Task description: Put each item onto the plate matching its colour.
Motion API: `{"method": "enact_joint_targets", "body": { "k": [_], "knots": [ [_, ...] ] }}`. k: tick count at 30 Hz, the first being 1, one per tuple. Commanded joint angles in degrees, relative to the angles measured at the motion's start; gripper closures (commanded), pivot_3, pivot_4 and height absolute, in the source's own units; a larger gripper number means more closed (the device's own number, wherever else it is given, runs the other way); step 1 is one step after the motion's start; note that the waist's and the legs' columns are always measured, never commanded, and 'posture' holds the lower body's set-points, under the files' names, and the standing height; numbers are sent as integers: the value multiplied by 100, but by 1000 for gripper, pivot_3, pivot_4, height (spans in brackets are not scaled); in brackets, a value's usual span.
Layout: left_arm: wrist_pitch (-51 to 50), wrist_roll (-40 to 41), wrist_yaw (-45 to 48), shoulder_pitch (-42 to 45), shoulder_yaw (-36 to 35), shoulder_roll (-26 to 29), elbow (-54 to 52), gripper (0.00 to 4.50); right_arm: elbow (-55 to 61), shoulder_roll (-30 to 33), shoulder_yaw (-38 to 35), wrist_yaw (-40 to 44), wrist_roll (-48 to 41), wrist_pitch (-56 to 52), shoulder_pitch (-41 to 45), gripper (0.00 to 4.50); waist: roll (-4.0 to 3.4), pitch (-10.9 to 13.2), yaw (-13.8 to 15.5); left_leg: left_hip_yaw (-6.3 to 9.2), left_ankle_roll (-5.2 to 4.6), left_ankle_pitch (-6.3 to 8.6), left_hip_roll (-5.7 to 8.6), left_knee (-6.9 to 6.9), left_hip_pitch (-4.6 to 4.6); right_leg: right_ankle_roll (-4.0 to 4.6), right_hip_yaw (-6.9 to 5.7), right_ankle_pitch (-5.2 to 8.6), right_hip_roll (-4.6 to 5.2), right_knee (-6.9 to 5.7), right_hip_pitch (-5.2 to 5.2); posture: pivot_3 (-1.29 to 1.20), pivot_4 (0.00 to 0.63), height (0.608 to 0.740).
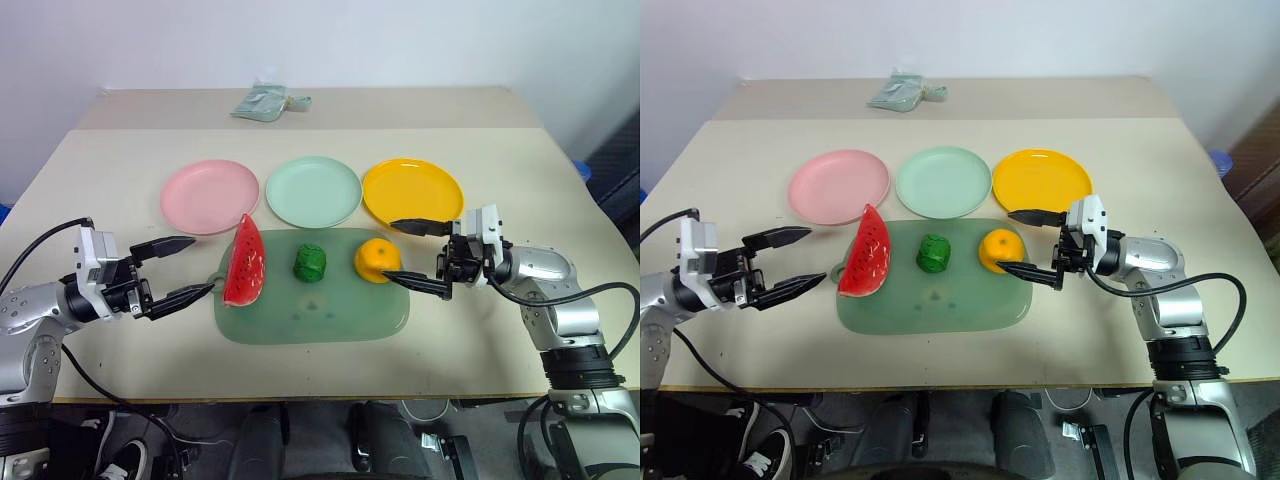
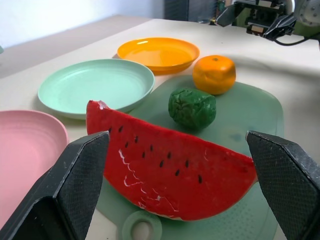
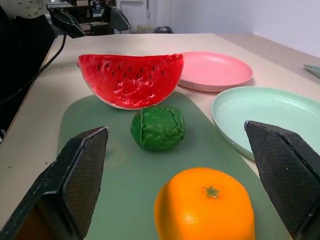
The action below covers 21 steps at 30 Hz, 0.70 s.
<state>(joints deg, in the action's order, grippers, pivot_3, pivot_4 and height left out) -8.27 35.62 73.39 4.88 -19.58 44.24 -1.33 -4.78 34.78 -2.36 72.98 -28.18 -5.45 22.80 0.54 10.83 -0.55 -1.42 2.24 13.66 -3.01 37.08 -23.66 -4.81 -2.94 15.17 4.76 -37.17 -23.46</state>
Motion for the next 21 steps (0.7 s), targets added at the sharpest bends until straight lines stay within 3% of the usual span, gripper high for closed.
{"method": "enact_joint_targets", "body": {
  "k": [1, 15, 21],
  "knots": [
    [87, 12, 55, 157, 23, 2, -22, 0, 68, 38, -115, -47, 15, 89, 41, 30, 0, 0, 4, 0, 0, 0, 0, 0, 0, 0, 0, 0, 0, 0, 0, 0, 150, 740],
    [-189, 180, -139, 204, -183, 57, -77, 0, 78, 62, -172, -61, -10, 81, 65, 30, 0, 0, -6, 0, 0, 0, 0, -1, 0, 0, 0, 0, 0, 0, 0, 0, 150, 740],
    [-1262, 707, -905, 259, -516, 212, -521, 0, -44, -55, -116, -83, 4, 92, 217, 30, 0, 0, -3, 1, 0, 0, 0, 0, 0, -1, 0, 0, 0, 0, 0, 0, 150, 740]
  ]
}}
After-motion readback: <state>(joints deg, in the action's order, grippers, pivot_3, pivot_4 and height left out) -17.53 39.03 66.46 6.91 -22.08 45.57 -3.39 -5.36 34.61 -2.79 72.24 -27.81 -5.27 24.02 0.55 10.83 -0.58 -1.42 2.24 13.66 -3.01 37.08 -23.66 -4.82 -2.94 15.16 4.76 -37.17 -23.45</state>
